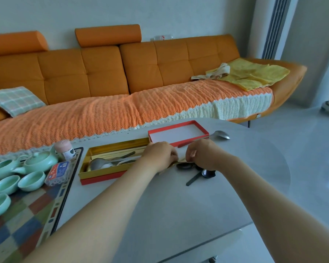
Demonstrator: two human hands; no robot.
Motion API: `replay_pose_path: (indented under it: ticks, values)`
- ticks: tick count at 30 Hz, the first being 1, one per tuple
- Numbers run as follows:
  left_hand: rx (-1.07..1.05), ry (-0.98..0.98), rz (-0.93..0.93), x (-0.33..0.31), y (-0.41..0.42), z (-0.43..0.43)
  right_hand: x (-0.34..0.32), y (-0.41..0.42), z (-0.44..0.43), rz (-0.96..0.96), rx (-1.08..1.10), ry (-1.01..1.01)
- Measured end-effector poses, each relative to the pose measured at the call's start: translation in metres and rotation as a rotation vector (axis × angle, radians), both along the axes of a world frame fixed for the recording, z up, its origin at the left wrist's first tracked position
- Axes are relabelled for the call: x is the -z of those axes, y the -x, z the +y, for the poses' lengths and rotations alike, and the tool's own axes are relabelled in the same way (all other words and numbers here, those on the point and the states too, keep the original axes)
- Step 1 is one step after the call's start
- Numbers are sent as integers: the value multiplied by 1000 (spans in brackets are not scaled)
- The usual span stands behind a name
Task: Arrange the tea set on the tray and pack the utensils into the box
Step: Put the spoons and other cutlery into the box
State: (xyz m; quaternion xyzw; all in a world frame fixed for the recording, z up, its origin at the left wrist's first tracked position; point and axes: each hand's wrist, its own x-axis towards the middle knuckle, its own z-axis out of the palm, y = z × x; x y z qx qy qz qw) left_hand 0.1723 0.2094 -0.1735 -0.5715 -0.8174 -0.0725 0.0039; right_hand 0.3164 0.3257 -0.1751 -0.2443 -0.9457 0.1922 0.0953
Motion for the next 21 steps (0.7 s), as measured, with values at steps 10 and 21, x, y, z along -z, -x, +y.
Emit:
replay_pose_path:
  ticks: [10, 21]
  values:
    - [-145, 143, -248, -12, -16, 26, 1, -8, 4, -3, 14, 93]
    - [-130, 353, 83, -17, -36, 33, 2, -11, 2, 28, 28, 109]
